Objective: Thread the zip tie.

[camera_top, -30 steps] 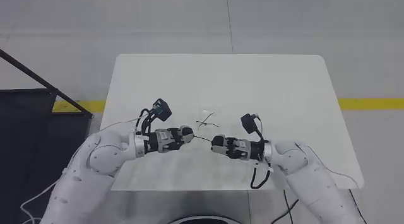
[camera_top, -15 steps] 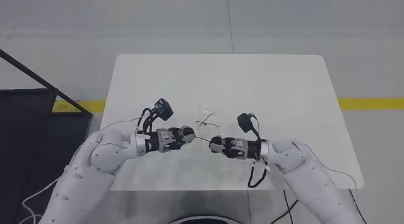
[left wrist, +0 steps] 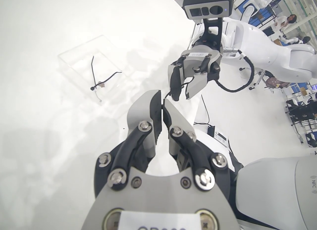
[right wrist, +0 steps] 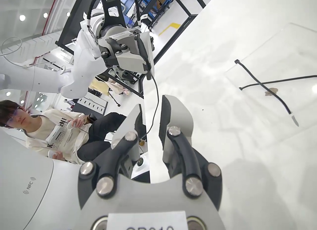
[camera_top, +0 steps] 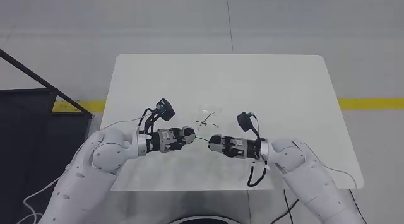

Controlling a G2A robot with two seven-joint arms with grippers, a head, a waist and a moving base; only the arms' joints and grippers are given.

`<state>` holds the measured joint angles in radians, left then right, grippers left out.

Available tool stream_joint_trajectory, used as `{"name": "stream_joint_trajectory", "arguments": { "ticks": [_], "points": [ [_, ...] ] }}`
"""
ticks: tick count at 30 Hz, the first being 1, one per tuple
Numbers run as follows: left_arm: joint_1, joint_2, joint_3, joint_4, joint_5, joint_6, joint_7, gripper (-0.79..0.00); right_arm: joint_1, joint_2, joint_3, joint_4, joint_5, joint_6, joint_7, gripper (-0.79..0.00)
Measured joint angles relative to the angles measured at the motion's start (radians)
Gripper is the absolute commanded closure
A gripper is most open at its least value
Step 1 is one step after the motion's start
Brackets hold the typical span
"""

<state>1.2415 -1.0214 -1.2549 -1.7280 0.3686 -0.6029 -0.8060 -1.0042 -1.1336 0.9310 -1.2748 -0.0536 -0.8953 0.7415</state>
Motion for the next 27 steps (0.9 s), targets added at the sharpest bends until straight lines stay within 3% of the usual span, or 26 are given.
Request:
{"name": "stream_joint_trajectory", "arguments": {
  "ticks": [12,15,22,23,24,25,26,27],
  "points": [
    [-0.003,0.006,0.009,-0.002,0.004,0.001,0.004,0.000,0.010,0.001,-0.007,0.015,0.018,0.010,-0.003,-0.126],
    [-0.004,0.008,0.012,-0.002,0.004,-0.001,0.005,0.000,0.012,0.001,-0.009,0.016,0.020,0.013,-0.002,0.000],
    [-0.006,0.011,0.016,-0.001,0.002,-0.002,0.010,0.000,0.014,0.002,-0.011,0.016,0.020,0.015,-0.004,0.000],
    [-0.006,0.011,0.016,0.000,0.002,-0.002,0.011,-0.037,0.014,0.003,-0.012,0.017,0.020,0.014,-0.004,0.000],
    [-0.006,0.011,0.017,0.000,0.001,-0.001,0.014,-0.268,0.014,0.003,-0.012,0.017,0.020,0.013,-0.005,0.000],
    [-0.006,0.012,0.017,0.000,-0.002,-0.001,0.017,-0.606,0.015,0.003,-0.012,0.017,0.020,0.013,-0.005,0.000],
    [-0.005,0.012,0.016,0.001,-0.005,0.000,0.022,-0.776,0.015,0.003,-0.013,0.018,0.020,0.013,-0.006,0.000],
    [-0.005,0.012,0.015,0.002,-0.010,0.001,0.029,-0.785,0.015,0.003,-0.013,0.018,0.020,0.013,-0.007,0.000]
  ]
}}
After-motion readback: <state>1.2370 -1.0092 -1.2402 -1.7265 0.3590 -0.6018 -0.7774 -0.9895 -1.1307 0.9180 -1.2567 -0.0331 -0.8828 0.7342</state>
